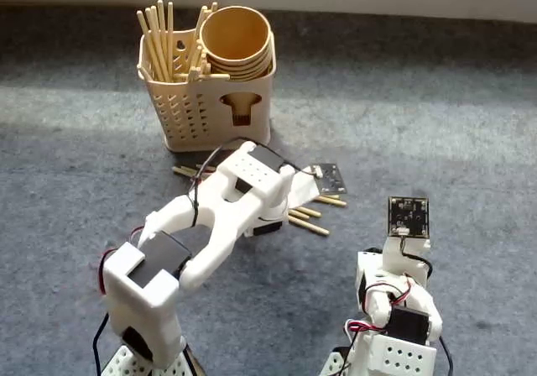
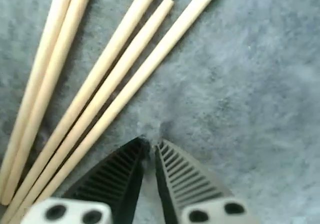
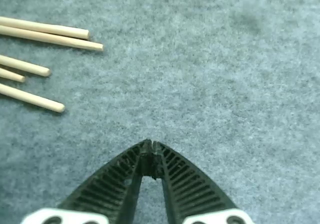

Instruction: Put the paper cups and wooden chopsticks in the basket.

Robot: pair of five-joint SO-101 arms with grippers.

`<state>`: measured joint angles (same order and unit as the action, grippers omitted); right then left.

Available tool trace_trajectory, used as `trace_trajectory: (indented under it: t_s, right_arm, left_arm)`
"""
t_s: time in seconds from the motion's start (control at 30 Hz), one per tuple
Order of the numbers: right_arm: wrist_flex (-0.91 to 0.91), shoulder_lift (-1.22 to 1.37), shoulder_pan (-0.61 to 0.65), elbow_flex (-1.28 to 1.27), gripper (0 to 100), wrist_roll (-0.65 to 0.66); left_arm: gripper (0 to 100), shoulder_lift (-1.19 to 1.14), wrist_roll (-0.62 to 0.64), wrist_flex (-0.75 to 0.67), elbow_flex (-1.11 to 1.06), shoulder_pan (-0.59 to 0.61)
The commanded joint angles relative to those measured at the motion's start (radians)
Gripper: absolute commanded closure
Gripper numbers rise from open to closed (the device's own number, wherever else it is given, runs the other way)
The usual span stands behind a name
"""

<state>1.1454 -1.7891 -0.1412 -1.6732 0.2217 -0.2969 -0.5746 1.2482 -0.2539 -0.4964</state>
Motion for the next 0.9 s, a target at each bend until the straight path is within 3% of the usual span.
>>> trace_trajectory:
  t_s: [0.0,0.27,0.4,0.53,0.87]
  right_arm:
    - [-0.016,-0.001,-0.008,-0.119,98.3,-0.005]
    - [-0.016,-0.001,-0.008,-0.119,98.3,-0.005]
    - [-0.016,-0.001,-0.008,-0.119,98.3,-0.005]
    - [-0.016,-0.001,-0.008,-0.119,98.3,-0.005]
    - [-0.016,-0.001,-0.008,-0.119,98.3,-0.005]
  left_arm:
    - [99,0.018,0.032,0.021,0.038,-0.012]
    - [99,0.125,0.094,0.081,0.071,-0.01]
    - [90,0.171,0.1,0.078,0.058,0.007]
    - [86,0.171,0.132,-0.008,0.025,0.038]
    - [86,0.14,0.078,-0.175,-0.019,0.081]
